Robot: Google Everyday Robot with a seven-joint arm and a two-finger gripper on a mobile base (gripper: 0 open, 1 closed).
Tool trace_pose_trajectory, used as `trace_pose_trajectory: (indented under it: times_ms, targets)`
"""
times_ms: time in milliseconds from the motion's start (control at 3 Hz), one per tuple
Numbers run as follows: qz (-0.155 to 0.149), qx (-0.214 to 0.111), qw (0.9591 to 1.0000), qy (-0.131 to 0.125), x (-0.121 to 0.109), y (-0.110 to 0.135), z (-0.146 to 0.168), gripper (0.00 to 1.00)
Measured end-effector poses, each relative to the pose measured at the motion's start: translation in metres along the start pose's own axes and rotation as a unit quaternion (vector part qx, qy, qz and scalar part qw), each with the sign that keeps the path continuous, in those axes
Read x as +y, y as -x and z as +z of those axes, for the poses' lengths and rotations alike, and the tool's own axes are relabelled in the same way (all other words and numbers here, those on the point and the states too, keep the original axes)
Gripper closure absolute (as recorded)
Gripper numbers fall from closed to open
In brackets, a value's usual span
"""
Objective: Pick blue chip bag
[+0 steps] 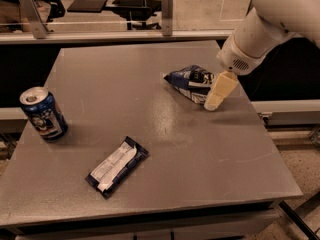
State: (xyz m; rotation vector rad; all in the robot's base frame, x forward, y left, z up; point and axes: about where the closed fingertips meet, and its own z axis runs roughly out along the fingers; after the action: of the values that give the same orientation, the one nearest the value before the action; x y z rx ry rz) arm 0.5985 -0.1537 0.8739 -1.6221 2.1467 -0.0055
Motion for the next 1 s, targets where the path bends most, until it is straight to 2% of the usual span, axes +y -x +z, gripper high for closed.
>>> trace_pose_trajectory:
  times_ms: [1000]
  targets:
    - [-0.022, -0.020, 0.9995, 0.009, 0.001, 0.018, -0.007, 0.82]
